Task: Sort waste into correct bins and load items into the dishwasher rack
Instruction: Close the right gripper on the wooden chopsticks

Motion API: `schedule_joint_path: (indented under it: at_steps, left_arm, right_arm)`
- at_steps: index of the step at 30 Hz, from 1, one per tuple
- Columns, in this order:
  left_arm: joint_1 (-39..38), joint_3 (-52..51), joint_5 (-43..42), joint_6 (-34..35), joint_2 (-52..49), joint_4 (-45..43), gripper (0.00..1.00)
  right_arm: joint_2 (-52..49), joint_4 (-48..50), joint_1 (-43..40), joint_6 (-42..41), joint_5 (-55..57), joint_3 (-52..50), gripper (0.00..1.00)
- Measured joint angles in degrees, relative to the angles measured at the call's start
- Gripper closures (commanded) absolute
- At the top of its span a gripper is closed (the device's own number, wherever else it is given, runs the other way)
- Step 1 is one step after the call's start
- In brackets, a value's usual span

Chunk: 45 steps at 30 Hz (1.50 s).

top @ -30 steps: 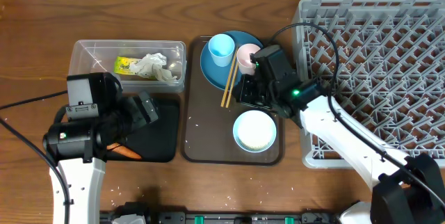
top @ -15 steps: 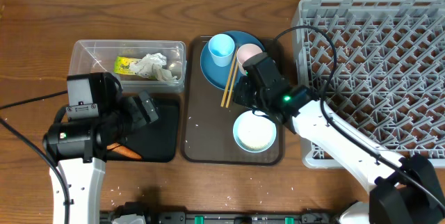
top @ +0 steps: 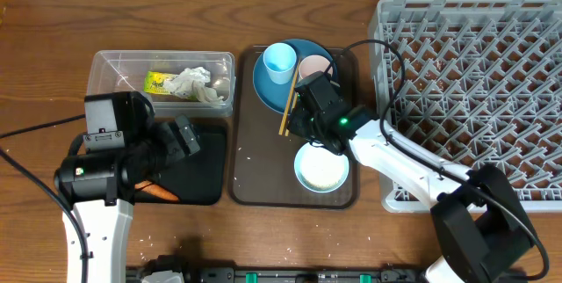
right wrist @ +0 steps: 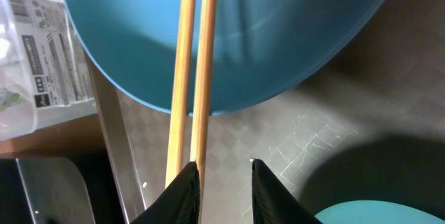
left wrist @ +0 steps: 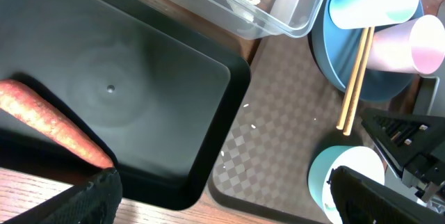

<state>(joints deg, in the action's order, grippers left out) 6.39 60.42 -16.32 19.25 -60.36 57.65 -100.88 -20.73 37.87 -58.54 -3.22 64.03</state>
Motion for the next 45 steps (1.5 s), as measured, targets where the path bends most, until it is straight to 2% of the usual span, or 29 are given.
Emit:
schedule_joint_path:
  at_steps: [45]
  left_arm:
    - [0.0, 0.0, 0.0, 0.0, 0.0, 0.0, 0.02]
  right_arm:
    - [0.0, 0.4, 2.4, -1.4, 1.2, 0.0, 0.78]
